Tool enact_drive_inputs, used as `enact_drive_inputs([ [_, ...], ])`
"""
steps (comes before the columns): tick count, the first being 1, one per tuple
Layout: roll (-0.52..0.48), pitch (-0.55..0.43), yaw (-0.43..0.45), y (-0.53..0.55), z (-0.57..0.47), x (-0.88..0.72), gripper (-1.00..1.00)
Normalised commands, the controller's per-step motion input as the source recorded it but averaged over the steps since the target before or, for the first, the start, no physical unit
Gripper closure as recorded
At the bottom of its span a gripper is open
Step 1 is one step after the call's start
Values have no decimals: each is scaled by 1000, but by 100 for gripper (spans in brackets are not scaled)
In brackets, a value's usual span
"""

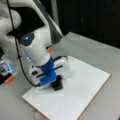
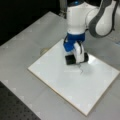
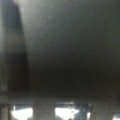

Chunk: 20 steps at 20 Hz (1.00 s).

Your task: Erasing curve lines

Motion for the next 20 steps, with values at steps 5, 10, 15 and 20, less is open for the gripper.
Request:
enact_drive_inputs([
  [5, 41, -212, -98, 119, -576, -206, 100],
  [10, 21, -174, -129, 226, -620, -161, 100],
  [15, -1, -150, -166, 368, -672, -128, 100],
  [20, -10, -139, -215, 429, -735, -36, 100],
])
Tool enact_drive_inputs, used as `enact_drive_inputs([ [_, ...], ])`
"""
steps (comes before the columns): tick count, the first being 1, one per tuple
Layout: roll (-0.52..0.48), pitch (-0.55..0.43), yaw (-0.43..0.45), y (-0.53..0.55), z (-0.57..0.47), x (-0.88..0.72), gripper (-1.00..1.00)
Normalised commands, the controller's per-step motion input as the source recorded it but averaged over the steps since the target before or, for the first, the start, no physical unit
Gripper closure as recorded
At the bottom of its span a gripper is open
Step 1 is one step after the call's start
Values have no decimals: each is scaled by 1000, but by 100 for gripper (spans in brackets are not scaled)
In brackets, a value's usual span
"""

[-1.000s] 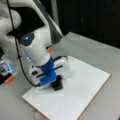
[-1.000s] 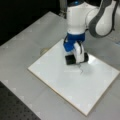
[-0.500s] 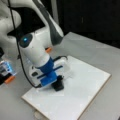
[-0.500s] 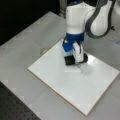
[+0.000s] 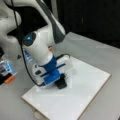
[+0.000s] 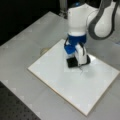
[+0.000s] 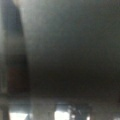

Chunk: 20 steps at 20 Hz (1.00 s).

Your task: Erasing curve lines

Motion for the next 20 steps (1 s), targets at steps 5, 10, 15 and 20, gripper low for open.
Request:
enact_drive_inputs([
  [5, -6, -164, -276, 375, -815, 82, 100],
  [10, 2, -191, -317, 319, -921, 180, 100],
  [15, -4, -230, -337, 290, -992, 216, 100],
  [20, 3, -242, -372, 350, -1000, 236, 100],
])
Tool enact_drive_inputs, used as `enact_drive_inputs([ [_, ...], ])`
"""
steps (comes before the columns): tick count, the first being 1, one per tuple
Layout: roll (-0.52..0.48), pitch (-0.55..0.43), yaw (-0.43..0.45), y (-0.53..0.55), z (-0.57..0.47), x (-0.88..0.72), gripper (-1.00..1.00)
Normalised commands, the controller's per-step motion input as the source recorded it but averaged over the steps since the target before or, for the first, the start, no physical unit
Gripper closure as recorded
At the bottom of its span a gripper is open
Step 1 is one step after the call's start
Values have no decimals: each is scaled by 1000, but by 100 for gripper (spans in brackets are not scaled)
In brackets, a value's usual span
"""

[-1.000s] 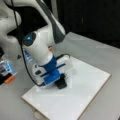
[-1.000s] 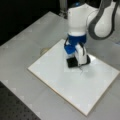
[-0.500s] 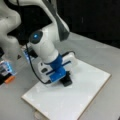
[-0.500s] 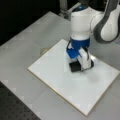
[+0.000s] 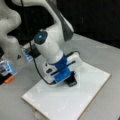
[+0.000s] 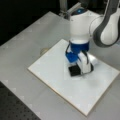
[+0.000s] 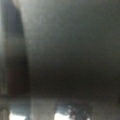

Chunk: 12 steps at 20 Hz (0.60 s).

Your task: Erasing curve lines

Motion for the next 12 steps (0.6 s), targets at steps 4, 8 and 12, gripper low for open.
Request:
enact_drive_inputs([
  [4, 0, -234, -394, 383, -1000, 203, 100],
  [8, -11, -222, -396, 399, -1000, 200, 100],
  [12, -26, -220, -399, 412, -1000, 232, 100],
])
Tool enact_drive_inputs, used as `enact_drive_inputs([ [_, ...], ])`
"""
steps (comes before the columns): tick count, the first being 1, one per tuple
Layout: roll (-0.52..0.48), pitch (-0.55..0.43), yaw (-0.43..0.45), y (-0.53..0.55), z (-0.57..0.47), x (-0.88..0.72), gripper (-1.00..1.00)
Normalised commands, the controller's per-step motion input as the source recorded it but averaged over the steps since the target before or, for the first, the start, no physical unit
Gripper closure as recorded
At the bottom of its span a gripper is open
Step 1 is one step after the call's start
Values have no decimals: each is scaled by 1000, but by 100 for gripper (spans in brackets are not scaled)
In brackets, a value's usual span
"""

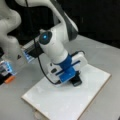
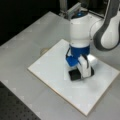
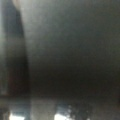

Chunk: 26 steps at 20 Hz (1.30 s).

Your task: Erasing curve lines

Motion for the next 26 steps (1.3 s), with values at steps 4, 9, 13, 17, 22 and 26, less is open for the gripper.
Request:
enact_drive_inputs([
  [4, -26, -230, -409, 468, -1000, 307, 100],
  [9, -28, -236, -395, 438, -1000, 269, 100],
  [13, -27, -229, -382, 425, -1000, 213, 100],
  [17, -62, -145, -343, 326, -975, 24, 100],
  [22, -141, -3, -206, 123, -723, -220, 100],
  [26, -274, 114, -7, -218, -348, -520, 100],
])
